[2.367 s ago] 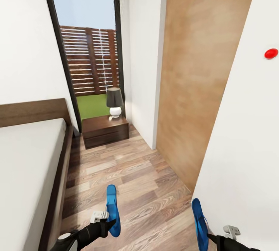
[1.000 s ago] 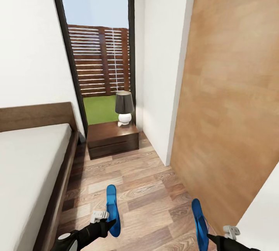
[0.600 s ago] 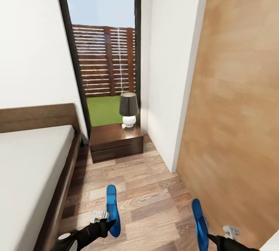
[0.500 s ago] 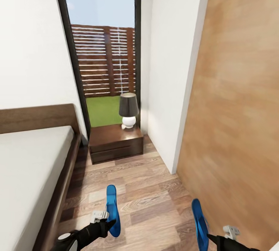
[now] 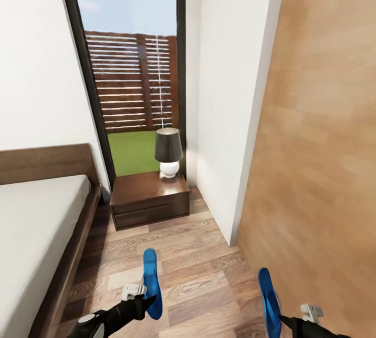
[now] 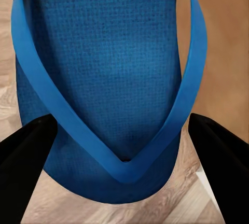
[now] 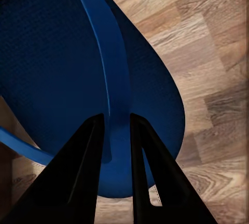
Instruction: In the bedroom, move the book from the bed onto either nightstand, and place the two sandals side by side next to the bed.
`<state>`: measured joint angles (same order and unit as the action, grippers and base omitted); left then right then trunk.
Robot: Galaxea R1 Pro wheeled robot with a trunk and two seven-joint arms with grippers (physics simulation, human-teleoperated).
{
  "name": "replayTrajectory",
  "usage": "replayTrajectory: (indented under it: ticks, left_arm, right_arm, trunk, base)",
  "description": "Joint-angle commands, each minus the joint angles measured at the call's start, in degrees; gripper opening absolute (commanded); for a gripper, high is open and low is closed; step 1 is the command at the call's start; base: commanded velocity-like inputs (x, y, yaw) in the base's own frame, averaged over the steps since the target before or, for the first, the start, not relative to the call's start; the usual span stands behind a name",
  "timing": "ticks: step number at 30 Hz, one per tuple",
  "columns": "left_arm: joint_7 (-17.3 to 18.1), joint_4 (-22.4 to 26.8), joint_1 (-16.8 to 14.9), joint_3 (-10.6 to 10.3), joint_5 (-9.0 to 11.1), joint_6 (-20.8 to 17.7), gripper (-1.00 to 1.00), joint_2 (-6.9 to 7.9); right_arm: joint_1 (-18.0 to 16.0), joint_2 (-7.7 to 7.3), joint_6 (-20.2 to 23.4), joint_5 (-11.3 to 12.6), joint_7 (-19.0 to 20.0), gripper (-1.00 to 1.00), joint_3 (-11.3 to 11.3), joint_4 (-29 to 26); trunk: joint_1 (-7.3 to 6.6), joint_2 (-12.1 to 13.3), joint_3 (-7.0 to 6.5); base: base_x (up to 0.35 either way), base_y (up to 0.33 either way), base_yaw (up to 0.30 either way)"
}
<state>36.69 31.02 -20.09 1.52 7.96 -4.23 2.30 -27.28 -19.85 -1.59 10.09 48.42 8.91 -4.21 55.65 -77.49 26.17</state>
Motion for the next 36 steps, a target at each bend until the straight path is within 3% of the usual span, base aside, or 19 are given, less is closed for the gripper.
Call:
replayTrajectory:
  ticks: [1, 27, 36]
  left_arm:
    - [0.3, 0.0, 0.0, 0.2, 0.5, -0.4, -1.00, -0.01]
    - [0.3, 0.0, 0.0, 0.2, 0.5, -0.4, -1.00, -0.01]
    - [0.3, 0.0, 0.0, 0.2, 0.5, -0.4, -1.00, -0.01]
  right_arm:
    - [-0.1, -0.01, -0.2, 0.1, 0.2, -1.00, 0.2, 0.1]
    - [-0.1, -0.01, -0.2, 0.1, 0.2, -1.00, 0.2, 0.1]
    - [-0.1, -0.01, -0.2, 0.1, 0.2, -1.00, 0.2, 0.1]
  trunk:
    - [0.03, 0.0, 0.06]
    - [0.03, 0.0, 0.06]
    - [0.03, 0.0, 0.06]
  base:
    - [0.314, -0.097, 0.000]
    - [0.320, -0.006, 0.068]
    - [0.321, 0.000, 0.242]
